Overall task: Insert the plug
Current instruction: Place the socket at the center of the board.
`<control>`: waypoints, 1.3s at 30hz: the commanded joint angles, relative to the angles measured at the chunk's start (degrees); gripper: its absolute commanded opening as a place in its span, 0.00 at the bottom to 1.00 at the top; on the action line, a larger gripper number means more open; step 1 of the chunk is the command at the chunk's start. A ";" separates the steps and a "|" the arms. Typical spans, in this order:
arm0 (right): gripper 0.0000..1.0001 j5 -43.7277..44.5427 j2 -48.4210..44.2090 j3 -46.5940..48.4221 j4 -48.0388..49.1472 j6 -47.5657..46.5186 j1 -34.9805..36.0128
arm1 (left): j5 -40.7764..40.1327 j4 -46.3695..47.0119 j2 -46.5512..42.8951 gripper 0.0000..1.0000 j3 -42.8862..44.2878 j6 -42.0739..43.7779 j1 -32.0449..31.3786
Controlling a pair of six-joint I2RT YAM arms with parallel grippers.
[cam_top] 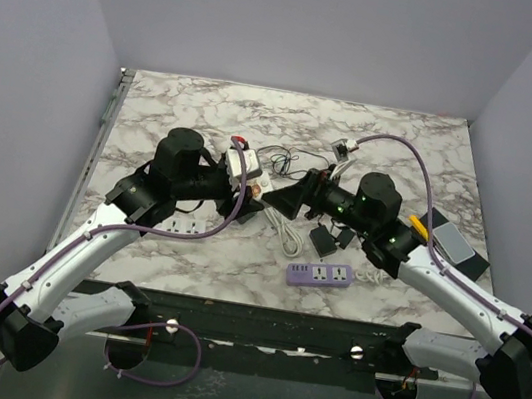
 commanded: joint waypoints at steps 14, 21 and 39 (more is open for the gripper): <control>0.52 -3.01 10.11 3.98 10.58 17.99 -0.11 | -7.17 11.73 -0.39 0.00 -1.39 -8.14 -0.23; 0.02 -1.98 9.81 5.16 6.29 15.71 -0.79 | -5.34 11.69 -1.42 0.09 -3.11 -8.58 -0.58; 0.01 -10.86 12.32 16.32 -34.67 -12.62 -7.61 | -2.13 -4.54 -8.23 0.99 -7.63 15.11 -0.58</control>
